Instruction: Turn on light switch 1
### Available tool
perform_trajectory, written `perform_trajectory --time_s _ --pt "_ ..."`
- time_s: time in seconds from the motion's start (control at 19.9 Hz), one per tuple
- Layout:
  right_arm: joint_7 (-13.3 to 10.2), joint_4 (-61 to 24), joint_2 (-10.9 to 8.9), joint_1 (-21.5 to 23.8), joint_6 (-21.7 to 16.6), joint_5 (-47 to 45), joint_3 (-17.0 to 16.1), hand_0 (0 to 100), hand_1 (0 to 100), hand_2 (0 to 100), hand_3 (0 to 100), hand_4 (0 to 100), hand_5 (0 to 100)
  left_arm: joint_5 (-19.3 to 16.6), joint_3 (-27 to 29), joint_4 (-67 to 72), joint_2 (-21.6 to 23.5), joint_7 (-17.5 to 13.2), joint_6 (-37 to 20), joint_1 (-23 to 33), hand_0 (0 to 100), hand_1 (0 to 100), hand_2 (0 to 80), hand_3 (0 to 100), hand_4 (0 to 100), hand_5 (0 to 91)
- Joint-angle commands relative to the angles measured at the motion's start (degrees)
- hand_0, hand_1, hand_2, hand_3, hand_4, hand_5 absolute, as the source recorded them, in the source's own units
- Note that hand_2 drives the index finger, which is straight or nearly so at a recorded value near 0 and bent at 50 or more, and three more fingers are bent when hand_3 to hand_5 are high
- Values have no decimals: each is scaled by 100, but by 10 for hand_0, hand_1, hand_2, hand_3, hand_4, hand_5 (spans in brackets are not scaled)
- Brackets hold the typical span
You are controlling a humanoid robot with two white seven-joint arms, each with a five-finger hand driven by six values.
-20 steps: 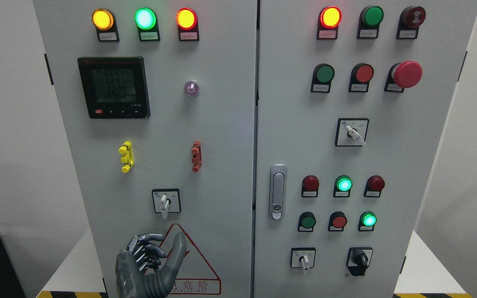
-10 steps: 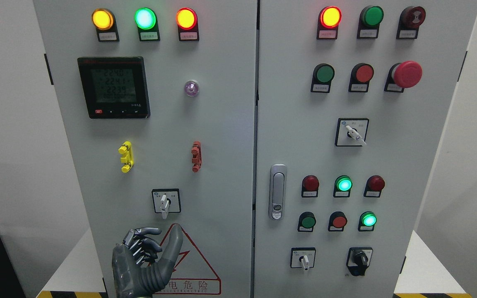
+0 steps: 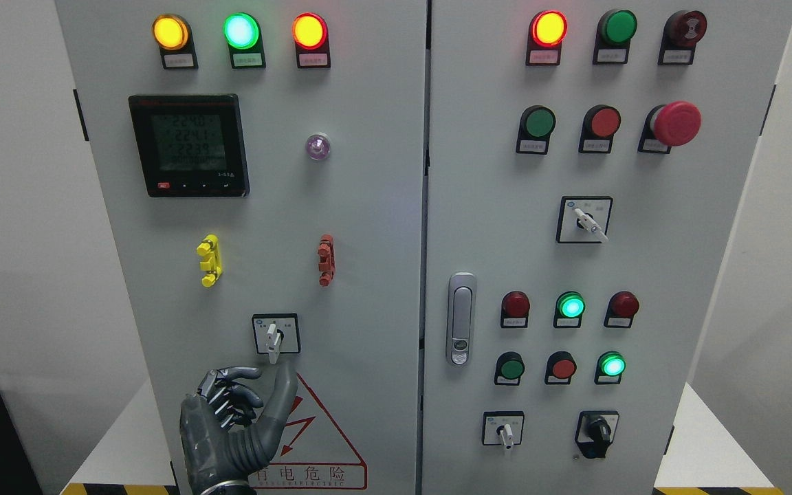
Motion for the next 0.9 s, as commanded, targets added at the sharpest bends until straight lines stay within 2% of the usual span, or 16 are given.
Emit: perform_trajectory --time_s 0.0,0.85 --pt "-4 0 -6 0 -2 0 4 0 0 0 0 0 0 0 57 10 -32 4 106 -132 0 668 561 894 925 863" --pt "-4 0 2 0 -2 0 -5 0 0 0 0 0 0 0 57 19 -67 -14 397 -352 0 664 567 928 934 862"
